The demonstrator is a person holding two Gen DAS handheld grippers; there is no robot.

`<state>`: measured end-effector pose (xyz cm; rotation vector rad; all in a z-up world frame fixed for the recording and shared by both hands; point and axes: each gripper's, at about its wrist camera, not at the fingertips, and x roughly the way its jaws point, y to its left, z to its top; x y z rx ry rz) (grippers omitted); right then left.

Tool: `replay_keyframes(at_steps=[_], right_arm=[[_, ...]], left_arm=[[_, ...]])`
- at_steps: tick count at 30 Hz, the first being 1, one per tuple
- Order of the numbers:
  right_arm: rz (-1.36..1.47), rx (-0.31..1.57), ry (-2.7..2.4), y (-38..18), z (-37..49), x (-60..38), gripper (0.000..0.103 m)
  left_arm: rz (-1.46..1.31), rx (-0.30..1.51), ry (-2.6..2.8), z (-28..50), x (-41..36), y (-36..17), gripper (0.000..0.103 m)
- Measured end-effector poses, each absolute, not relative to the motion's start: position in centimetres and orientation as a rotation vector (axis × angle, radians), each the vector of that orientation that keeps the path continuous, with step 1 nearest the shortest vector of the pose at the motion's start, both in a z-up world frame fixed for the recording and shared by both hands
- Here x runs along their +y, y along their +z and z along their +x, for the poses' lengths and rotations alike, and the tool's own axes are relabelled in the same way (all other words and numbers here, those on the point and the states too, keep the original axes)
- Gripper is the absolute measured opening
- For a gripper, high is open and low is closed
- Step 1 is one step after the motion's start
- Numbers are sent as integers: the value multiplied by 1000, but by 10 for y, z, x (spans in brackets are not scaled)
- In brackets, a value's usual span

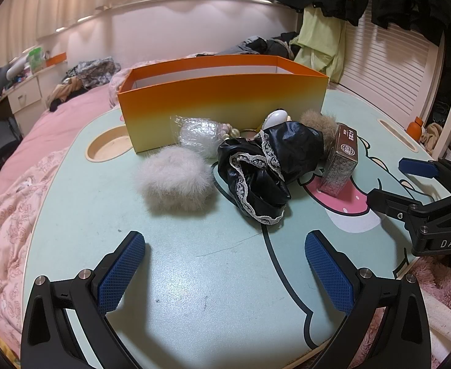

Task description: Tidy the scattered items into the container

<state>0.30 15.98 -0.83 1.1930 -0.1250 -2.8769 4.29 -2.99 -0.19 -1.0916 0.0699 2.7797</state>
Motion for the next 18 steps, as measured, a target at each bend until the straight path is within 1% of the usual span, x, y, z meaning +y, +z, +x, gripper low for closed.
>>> replay_keyframes(at_steps=[18], right_arm=[[1198, -131, -2884, -8, 3, 159, 103]], left_arm=[[-1090, 71, 2779, 43, -31, -2, 103]])
